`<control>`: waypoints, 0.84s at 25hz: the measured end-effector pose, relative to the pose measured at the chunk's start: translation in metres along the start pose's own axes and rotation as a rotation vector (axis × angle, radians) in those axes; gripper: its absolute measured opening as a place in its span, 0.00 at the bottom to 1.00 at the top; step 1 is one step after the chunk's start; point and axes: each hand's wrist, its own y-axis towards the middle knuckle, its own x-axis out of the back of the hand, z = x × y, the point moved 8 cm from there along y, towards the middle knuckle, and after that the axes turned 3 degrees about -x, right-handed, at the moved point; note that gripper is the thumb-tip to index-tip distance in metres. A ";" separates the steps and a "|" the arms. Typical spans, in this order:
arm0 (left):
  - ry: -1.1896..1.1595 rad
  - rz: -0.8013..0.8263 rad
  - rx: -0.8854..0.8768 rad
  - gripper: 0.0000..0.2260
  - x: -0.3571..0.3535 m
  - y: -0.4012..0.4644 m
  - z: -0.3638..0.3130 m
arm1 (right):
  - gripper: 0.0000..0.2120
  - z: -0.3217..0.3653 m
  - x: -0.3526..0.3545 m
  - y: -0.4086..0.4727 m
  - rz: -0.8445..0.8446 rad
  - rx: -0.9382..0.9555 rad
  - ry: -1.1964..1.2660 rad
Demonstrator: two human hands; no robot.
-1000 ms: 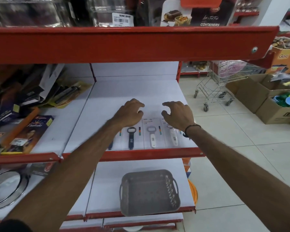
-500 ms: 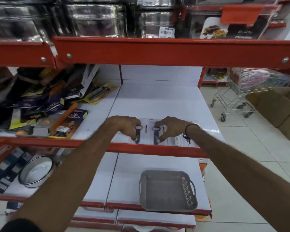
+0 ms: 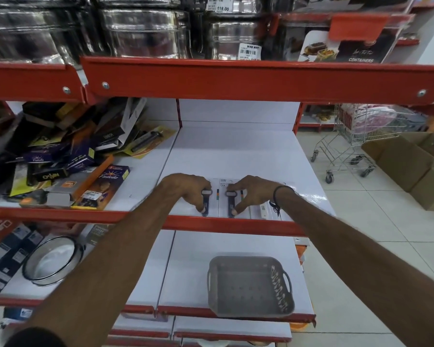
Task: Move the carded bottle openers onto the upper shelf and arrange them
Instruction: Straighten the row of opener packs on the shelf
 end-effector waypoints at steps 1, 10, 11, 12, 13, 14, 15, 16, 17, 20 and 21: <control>0.011 0.007 0.005 0.38 0.001 0.000 -0.001 | 0.42 0.000 0.000 0.000 0.005 -0.004 -0.007; -0.094 -0.109 -0.067 0.36 0.014 0.010 -0.024 | 0.46 -0.048 0.033 -0.032 -0.061 -0.119 -0.036; -0.098 -0.092 -0.073 0.37 0.009 0.012 -0.027 | 0.46 -0.054 0.030 -0.035 -0.040 -0.136 -0.071; -0.101 -0.077 -0.073 0.36 0.004 0.014 -0.029 | 0.46 -0.058 0.026 -0.037 -0.015 -0.141 -0.096; -0.106 -0.076 -0.072 0.36 0.000 0.016 -0.030 | 0.45 -0.060 0.022 -0.038 0.003 -0.137 -0.103; -0.114 -0.087 -0.072 0.35 -0.002 0.017 -0.029 | 0.43 -0.060 0.019 -0.039 0.008 -0.127 -0.096; -0.122 -0.103 -0.074 0.35 -0.002 0.017 -0.028 | 0.43 -0.060 0.019 -0.038 0.006 -0.118 -0.085; -0.128 -0.115 -0.074 0.35 -0.003 0.018 -0.027 | 0.42 -0.059 0.019 -0.037 0.003 -0.109 -0.077; -0.126 -0.120 -0.074 0.35 -0.002 0.018 -0.027 | 0.42 -0.059 0.020 -0.037 0.001 -0.104 -0.072; -0.094 -0.126 -0.060 0.35 0.000 0.019 -0.028 | 0.43 -0.059 0.020 -0.035 -0.001 -0.096 -0.045; -0.080 -0.124 -0.055 0.35 0.000 0.020 -0.028 | 0.43 -0.057 0.019 -0.034 -0.002 -0.087 -0.028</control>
